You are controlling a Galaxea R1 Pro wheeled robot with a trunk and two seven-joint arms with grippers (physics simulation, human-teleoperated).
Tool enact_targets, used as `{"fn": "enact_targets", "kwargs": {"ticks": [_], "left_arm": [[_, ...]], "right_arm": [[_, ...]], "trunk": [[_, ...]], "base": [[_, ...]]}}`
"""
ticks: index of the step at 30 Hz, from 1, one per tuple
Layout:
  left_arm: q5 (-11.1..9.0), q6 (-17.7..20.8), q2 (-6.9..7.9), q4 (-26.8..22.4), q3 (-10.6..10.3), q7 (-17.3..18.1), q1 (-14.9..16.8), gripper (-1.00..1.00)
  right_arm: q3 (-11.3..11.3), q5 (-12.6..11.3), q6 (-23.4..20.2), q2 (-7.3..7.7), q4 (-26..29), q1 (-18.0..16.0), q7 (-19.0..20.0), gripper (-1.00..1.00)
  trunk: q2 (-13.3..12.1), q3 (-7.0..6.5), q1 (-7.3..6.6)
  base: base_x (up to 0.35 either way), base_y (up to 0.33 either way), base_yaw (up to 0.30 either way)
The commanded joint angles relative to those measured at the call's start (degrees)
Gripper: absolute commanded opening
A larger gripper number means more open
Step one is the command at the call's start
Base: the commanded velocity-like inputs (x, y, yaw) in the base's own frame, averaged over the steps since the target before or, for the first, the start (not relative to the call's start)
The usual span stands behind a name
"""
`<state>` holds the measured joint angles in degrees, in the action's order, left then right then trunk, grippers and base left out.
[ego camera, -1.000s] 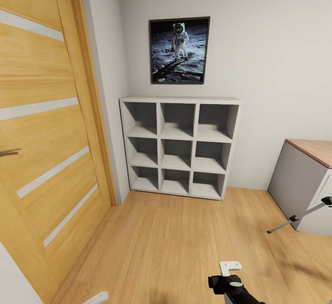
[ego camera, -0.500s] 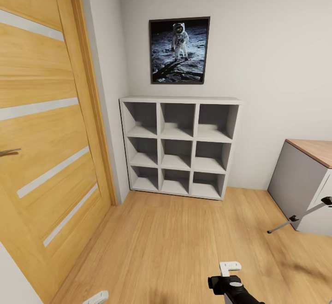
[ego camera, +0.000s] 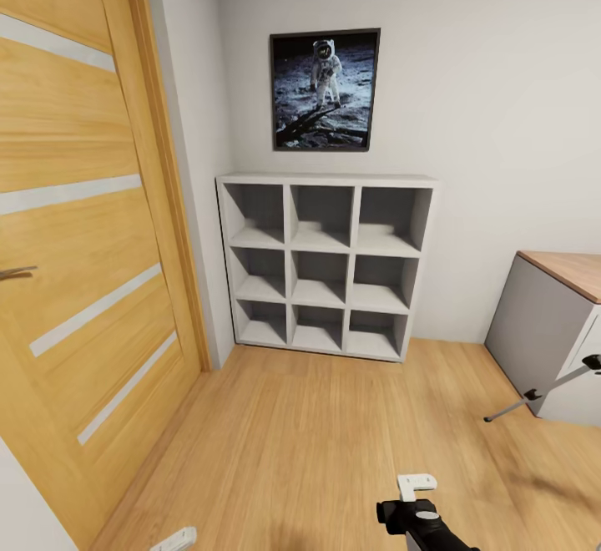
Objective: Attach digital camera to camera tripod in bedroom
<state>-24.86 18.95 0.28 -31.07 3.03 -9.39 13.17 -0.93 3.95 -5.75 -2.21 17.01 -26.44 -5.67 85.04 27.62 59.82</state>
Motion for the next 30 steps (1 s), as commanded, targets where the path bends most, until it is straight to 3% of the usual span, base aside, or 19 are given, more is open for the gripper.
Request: {"fn": "enact_targets", "kwargs": {"ticks": [1,30], "left_arm": [[-0.6,0.3,0.02,-0.1,0.0,-0.3,0.0,1.00],[-0.5,0.3,0.24,0.0,0.0,-0.3,0.0,1.00]], "right_arm": [[-0.1,0.4,-0.4,0.01,0.1,0.0,-0.1,1.00],[-0.3,0.6,-2.1,-0.04,0.1,0.0,0.5,1.00]], "trunk": [[0.4,0.25,0.22],[12.1,5.45,6.59]], "base": [[0.000,0.000,0.000],[0.000,0.000,0.000]]}}
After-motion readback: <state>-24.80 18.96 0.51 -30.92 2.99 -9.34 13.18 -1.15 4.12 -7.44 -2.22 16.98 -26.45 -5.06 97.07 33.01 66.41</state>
